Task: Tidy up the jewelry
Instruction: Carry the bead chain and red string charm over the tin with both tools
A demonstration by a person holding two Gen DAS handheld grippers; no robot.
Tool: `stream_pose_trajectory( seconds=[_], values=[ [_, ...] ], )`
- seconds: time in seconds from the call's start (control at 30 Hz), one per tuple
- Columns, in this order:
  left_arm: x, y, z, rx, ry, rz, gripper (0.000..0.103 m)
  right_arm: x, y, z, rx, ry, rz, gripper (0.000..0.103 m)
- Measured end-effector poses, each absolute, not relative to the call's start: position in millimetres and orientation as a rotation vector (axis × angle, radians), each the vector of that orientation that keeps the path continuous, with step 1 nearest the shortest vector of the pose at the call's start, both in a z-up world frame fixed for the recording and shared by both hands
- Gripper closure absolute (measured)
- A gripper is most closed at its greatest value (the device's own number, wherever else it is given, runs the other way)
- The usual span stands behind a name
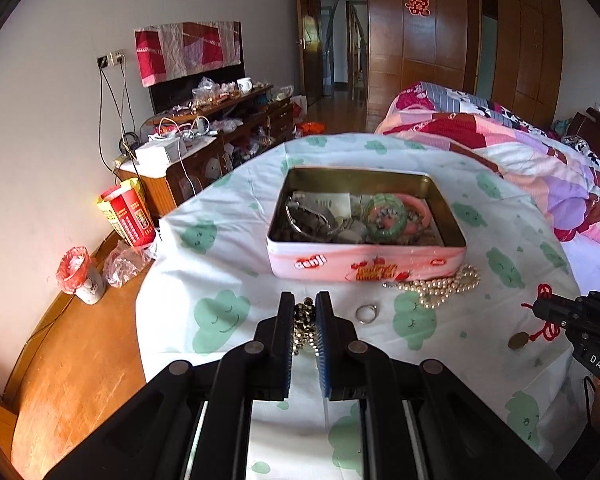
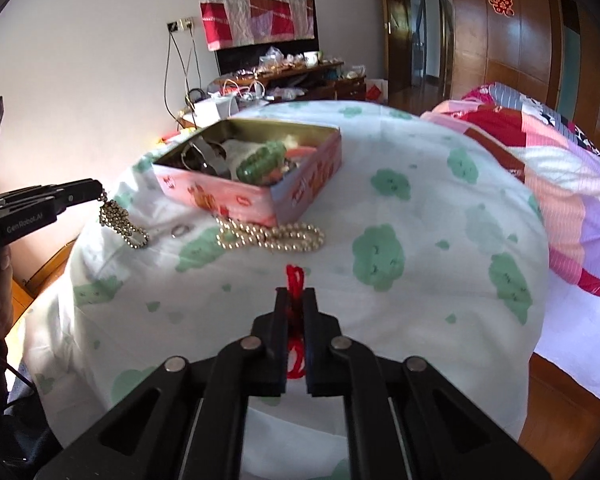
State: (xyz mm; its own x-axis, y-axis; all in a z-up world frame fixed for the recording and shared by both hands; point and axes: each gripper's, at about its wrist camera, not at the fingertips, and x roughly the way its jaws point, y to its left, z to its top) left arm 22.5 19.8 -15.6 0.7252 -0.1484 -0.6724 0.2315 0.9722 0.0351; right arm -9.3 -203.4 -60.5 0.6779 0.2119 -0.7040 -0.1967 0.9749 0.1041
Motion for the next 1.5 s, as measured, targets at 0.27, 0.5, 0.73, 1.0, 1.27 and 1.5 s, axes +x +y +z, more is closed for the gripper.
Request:
stream_pose_trajectory(
  seconds=[0.27,0.5,0.73,1.0,1.27,1.5],
  values=[
    [18.1,20.5,-3.5,0.114,0.705,-0.201,0.093,-11.0,-202.0,-43.1,0.017,0.739,0.228,0.095],
    [17.7,20.1,-1.6,0.113,0.701,-0.191,0.093,-11.0,-201.4,-38.0,0.017,0.722,0.232,0.095],
    [17.6,19.9,-0.2,0.111,0.699,-0.190,0.093,-11.0,-200.0,-37.6,0.009,0.725,0.237,0.095],
    [21.4,16.3,8.4,0.108,0.686,-0.191,0.093,-8.0,-198.9,-35.8,0.006,0.725,0.240,0.095],
    [34.6,10.7,25.1,0.129,0.649,-0.193,0.093,7.8,-200.3,-22.9,-0.009,0.701,0.236,0.095],
    [55.9,5.5,36.7,0.153,0.629,-0.185,0.093,29.1,-200.6,-8.7,-0.020,0.673,0.240,0.095]
  ],
)
